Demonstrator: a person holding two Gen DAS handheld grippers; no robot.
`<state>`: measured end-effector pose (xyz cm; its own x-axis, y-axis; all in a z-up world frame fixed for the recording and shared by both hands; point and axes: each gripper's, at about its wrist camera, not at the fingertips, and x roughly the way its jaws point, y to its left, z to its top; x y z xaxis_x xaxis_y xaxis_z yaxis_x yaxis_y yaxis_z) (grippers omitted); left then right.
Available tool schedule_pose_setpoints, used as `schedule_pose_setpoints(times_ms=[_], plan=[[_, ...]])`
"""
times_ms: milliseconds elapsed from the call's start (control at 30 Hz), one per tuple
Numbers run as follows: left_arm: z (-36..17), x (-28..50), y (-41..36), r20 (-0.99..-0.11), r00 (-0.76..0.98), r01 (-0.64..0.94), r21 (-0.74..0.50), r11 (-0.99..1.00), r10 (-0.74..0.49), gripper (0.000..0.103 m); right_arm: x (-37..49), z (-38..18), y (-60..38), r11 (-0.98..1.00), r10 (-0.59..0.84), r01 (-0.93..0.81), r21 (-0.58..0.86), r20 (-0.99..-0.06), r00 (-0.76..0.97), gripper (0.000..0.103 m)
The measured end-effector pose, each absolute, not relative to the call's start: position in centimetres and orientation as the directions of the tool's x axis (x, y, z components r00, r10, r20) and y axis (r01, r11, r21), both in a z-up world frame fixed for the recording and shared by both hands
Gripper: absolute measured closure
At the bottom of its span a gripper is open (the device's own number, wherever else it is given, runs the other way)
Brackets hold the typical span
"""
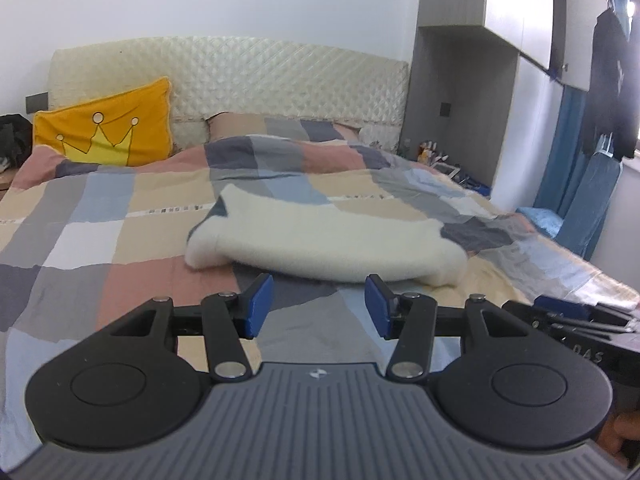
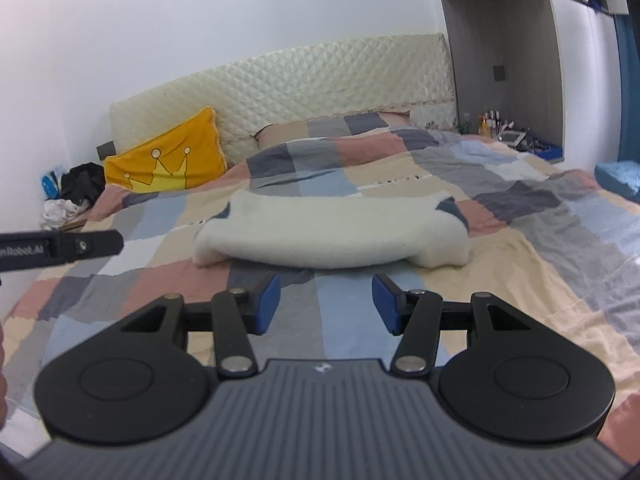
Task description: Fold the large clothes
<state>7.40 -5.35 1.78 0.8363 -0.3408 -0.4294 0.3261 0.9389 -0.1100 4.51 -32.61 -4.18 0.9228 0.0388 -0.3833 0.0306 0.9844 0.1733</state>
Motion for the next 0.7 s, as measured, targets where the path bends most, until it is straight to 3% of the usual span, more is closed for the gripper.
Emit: schedule_pose_setpoints(times_ms=[700], plan=[[0.2, 7.8, -5.4, -0.454, 0.843, 0.275, -0.1, 0.956, -0.29, 0.046, 5.4, -4.7, -32.8, 0.986, 0.025, 0.047, 0.162, -0.414, 0.91, 0.048]])
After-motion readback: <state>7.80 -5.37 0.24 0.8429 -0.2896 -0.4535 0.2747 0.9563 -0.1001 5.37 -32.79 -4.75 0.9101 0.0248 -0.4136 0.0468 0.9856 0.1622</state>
